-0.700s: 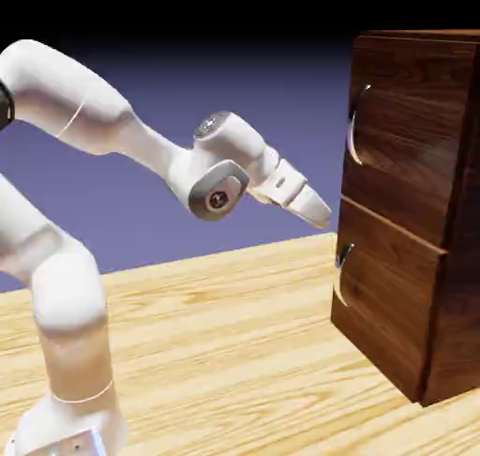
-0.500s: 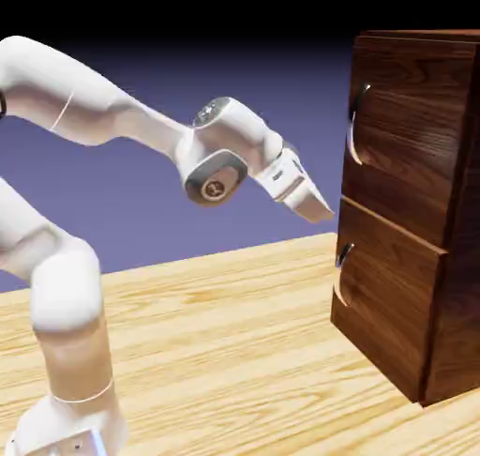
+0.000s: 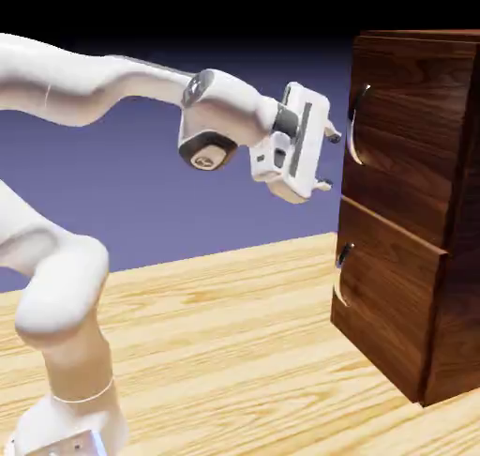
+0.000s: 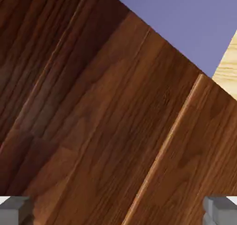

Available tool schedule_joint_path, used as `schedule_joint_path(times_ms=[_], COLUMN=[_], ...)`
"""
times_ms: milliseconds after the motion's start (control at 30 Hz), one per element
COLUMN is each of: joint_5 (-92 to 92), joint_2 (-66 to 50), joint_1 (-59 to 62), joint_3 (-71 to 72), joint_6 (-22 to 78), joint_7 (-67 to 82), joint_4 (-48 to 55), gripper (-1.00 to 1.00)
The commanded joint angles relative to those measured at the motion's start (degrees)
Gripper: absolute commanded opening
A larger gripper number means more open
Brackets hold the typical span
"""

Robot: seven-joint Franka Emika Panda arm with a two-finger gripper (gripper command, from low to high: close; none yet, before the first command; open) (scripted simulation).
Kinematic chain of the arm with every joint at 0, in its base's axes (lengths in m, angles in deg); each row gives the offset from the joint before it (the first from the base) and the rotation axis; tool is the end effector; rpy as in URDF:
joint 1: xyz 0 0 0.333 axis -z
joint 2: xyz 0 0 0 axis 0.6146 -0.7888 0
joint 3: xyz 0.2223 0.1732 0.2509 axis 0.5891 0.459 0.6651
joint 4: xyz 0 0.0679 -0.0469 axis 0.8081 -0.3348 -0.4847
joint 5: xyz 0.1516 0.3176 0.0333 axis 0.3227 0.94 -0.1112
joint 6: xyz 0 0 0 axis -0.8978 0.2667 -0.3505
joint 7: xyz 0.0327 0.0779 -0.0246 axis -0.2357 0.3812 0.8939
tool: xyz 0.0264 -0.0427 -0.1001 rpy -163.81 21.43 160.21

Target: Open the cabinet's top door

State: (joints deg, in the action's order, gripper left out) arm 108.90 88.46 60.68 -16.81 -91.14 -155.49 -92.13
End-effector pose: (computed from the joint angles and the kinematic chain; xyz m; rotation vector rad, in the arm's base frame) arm 0.3146 -0.0053 0.6274 -1.1060 1.8182 -0.7282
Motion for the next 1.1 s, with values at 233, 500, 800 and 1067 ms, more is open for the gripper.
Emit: schedule_joint_path(times_ms=[233,500,800,1067], joint_5=[19.94,39.88,62.31,82.25], joint_2=[2.53,5.05,7.9,10.42], joint_1=[7.92,15.83,24.73,32.65], joint_3=[7.99,15.98,24.96,32.95], joint_6=[1.15,2.3,3.59,4.74], joint_7=[-8.85,-17.69,-27.64,-36.49], joint_4=[4.08,8.15,12.74,16.81], gripper=[0.0,0.0,0.0,0.0])
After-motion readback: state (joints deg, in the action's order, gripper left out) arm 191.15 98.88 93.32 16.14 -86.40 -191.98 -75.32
